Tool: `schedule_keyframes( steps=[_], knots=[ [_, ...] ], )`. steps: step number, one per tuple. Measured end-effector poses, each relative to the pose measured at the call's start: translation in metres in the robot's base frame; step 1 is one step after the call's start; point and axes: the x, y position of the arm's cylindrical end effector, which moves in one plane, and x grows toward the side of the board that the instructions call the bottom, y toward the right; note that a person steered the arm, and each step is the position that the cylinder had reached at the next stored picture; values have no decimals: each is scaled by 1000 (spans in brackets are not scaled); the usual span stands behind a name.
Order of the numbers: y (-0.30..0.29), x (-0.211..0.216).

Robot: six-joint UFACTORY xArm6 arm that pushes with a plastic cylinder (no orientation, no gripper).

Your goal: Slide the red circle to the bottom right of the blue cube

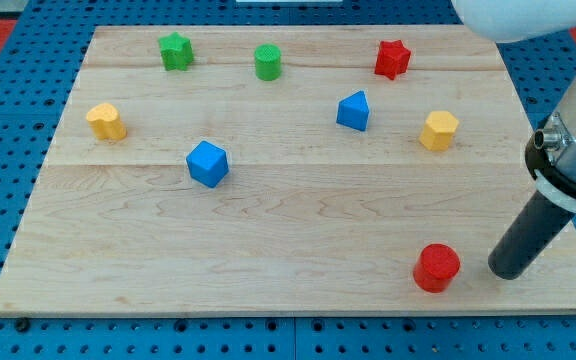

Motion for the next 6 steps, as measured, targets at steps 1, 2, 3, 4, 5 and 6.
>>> schedule_keyframes(
  steps=[1,2,3,4,5,6],
  knots=[
    [-13,11],
    [-49,10],
    [-157,-8],
    [-205,-27],
    [-164,-33],
    [-145,-53]
  ],
)
